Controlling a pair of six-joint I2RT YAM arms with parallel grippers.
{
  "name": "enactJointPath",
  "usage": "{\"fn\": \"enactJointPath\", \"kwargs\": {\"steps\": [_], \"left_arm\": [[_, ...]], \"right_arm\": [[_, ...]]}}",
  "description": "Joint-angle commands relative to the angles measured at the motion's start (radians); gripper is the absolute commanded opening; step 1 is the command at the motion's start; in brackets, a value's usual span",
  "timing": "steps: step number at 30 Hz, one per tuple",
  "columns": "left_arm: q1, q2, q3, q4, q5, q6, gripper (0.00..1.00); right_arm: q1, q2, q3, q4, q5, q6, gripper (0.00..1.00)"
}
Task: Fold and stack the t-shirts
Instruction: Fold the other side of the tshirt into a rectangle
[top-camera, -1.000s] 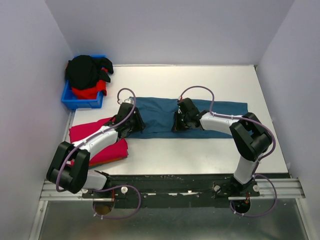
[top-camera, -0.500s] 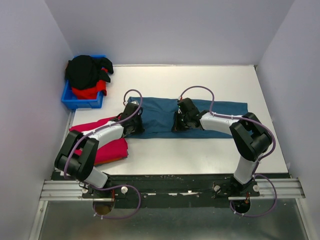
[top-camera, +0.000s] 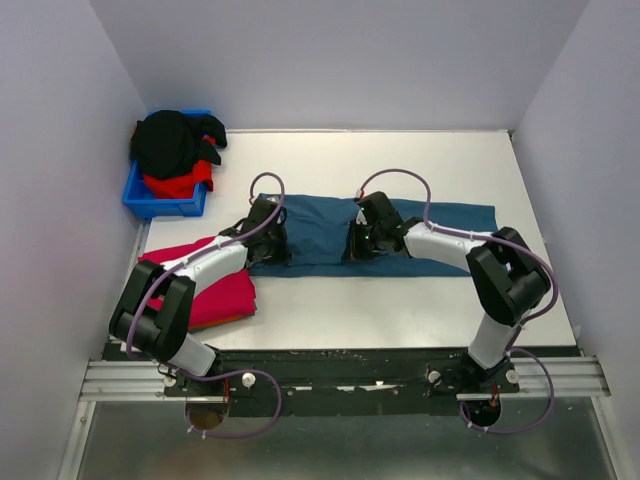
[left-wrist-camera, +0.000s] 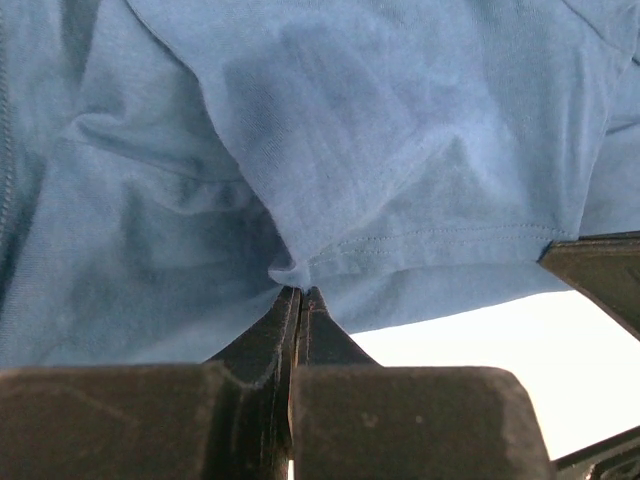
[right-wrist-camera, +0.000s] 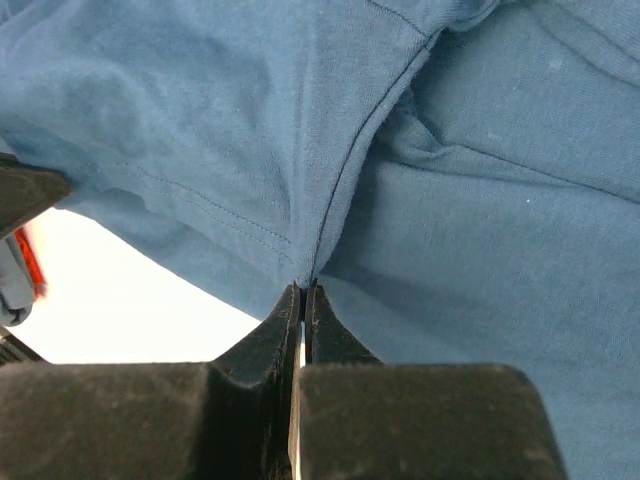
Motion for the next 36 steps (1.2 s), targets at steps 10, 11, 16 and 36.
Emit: {"fn": "enactJointPath", "kwargs": {"steps": [10,11,16,36], "left_arm": [[-0.007,-0.037,0.013,-0.113,0.110,-0.009,0.00],[-0.007,-0.040,0.013,-0.117,0.112,-0.009,0.00],[-0.007,-0.054,0.010,-0.122,0.144,-0.015,0.00],[-0.005,-0.047,-0.056,-0.096,0.172,-0.006,0.02]], "right_arm": [[-0.043,-0.021,0.054,-0.083,-0.091,-0.045,0.03],[-0.044,-0.019,0.057,-0.086,-0.089,-0.047,0.03],[-0.052,-0.007,0.070,-0.095,-0.091,-0.047,0.06],[-0.072,0.024,0.100,-0.140,-0.060,-0.059,0.18]]}}
